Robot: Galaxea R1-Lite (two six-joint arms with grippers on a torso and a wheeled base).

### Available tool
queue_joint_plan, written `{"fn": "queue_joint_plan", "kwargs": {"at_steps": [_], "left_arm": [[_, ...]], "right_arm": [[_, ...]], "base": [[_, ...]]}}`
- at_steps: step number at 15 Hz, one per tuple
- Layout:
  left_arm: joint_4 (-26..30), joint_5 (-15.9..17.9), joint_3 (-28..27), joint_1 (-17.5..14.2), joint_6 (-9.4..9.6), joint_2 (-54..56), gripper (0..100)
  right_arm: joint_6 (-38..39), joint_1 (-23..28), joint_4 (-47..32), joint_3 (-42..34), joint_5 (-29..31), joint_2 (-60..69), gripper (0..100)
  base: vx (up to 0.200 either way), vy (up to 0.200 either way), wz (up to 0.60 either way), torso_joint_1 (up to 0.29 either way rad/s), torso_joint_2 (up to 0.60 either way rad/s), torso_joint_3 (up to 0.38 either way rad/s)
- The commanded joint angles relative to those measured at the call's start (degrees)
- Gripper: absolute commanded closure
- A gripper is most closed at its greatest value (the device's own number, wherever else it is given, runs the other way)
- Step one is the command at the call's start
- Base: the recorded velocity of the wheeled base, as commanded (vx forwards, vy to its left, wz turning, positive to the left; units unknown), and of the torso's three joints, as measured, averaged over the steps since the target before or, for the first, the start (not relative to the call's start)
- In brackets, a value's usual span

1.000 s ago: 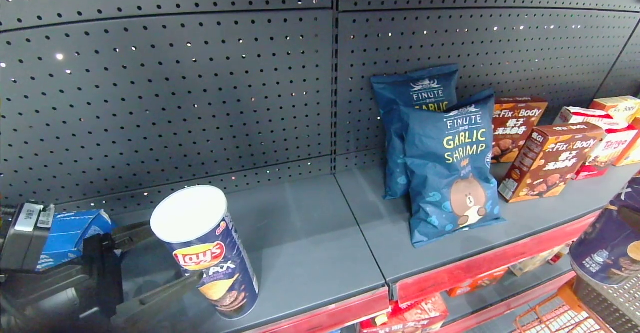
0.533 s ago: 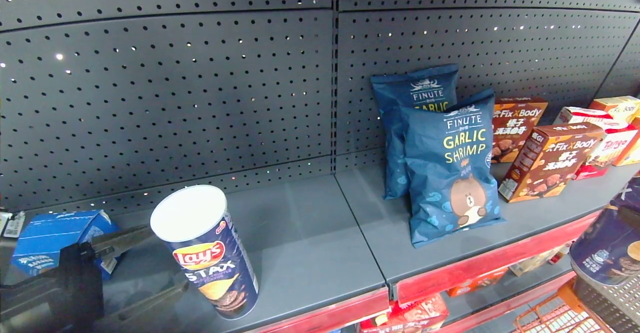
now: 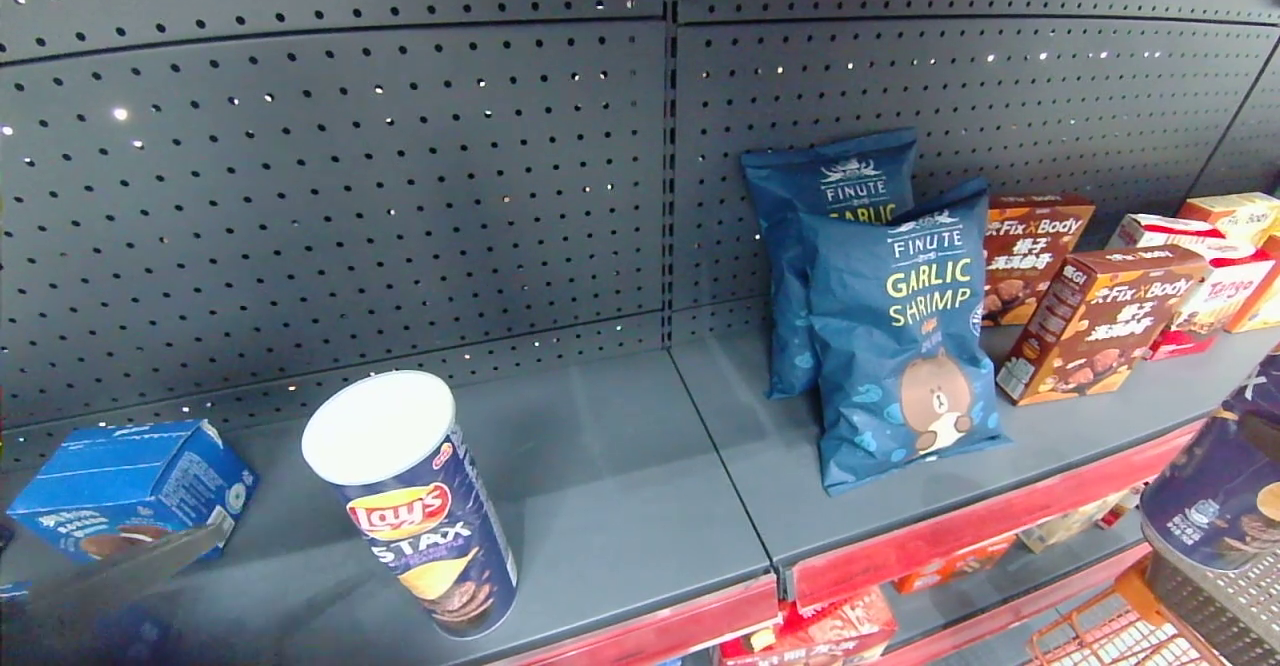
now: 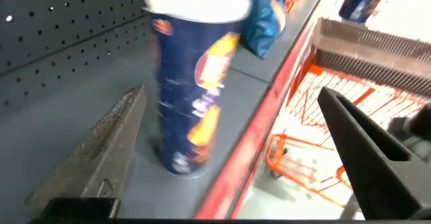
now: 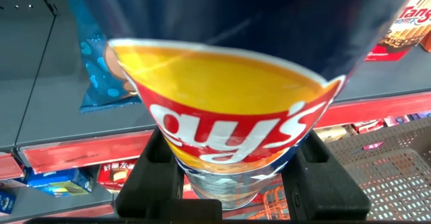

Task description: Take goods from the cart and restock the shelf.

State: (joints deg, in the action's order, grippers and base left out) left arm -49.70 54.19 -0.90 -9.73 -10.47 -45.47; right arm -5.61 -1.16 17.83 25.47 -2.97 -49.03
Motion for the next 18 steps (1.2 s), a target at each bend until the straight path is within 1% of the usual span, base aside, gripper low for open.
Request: {"fn": "queue_joint_plan", "kwargs": {"at_steps": [1,3,4,5,6,8,9,10,11,12,13,14,15,16,17,18], "left_arm": [[18.9,-0.7,-3.9,-3.1,-5.79,25.2,0],[28.8,-3.4,-4.8,-3.2,-8.07,36.3,0],[31.9,-3.9,-4.5,-3.2,-7.46,40.7,0],[31.9,-5.6,-5.2,-3.4,-7.37,39.9,0],[31.9,-6.1,-5.3,-3.5,-7.81,39.9,0],[31.8,-7.5,-3.8,-3.5,-6.32,39.9,0],[32.4,-11.5,-3.0,-3.5,-3.85,39.9,0],[32.6,-17.5,-0.3,-3.5,0.10,39.9,0],[32.8,-23.1,0.9,-3.5,4.58,39.9,0],[35.8,-28.8,0.9,-3.5,8.36,39.9,0],[37.2,-31.4,0.8,-3.5,9.77,39.9,0],[40.4,-39.4,0.9,-3.5,14.25,39.9,0],[43.7,-47.6,0.9,-3.5,16.62,39.9,0],[46.1,-52.7,0.9,-3.5,17.06,40.0,0],[46.9,-57.3,0.9,-3.5,16.45,39.9,0],[46.9,-58.2,0.9,-3.5,15.75,39.9,0]], "right_arm": [[0.0,-0.1,0.0,-0.5,0.0,1.0,100],[-0.1,-0.2,0.0,-0.7,0.0,1.5,100],[-0.1,-0.1,0.0,-0.5,0.0,1.5,100],[-0.1,-0.2,0.0,-0.2,0.0,1.6,100],[-0.1,-0.1,0.1,-0.2,0.0,1.7,100],[-0.3,-0.4,0.1,-0.4,0.0,1.7,100],[-0.3,-0.5,0.5,-0.6,0.0,1.8,100],[-0.3,-0.4,1.3,-0.9,0.0,2.3,100],[-0.2,-0.5,1.3,-1.3,-0.1,3.1,100],[-0.2,-0.5,1.3,-1.5,-0.1,3.2,100],[-0.2,-0.6,1.3,-1.5,-0.1,3.3,100],[-0.1,-0.6,1.3,-1.5,-0.2,3.3,100],[0.0,-0.7,1.4,-1.5,-0.2,3.4,100],[0.1,-0.7,1.4,-1.6,-0.2,3.4,100],[0.7,-0.7,1.4,-2.1,-0.2,3.5,100],[0.9,-0.8,1.5,-2.6,-0.2,3.5,100]], "base": [[0.000,0.000,0.00,0.000,0.00,0.000],[0.000,0.000,0.00,0.000,0.00,0.000],[0.000,0.000,0.00,0.000,0.00,0.000],[0.000,0.000,0.00,0.000,0.00,0.000],[0.000,0.000,0.00,0.000,0.00,0.000],[0.000,0.000,0.00,0.000,0.00,0.000],[0.000,0.000,0.00,0.000,0.00,0.000],[0.000,0.000,0.00,0.000,0.00,0.000],[0.000,0.000,0.00,0.000,0.00,0.000],[0.000,0.000,0.00,0.000,0.00,0.000],[0.000,0.000,0.00,0.000,0.00,0.000],[0.000,0.000,0.00,0.000,0.00,0.000],[0.000,0.000,0.00,0.000,0.00,0.000],[0.000,0.000,0.00,0.000,0.00,0.000],[0.000,0.000,0.00,0.000,0.00,0.000],[0.000,0.000,0.00,0.000,0.00,0.000]]}}
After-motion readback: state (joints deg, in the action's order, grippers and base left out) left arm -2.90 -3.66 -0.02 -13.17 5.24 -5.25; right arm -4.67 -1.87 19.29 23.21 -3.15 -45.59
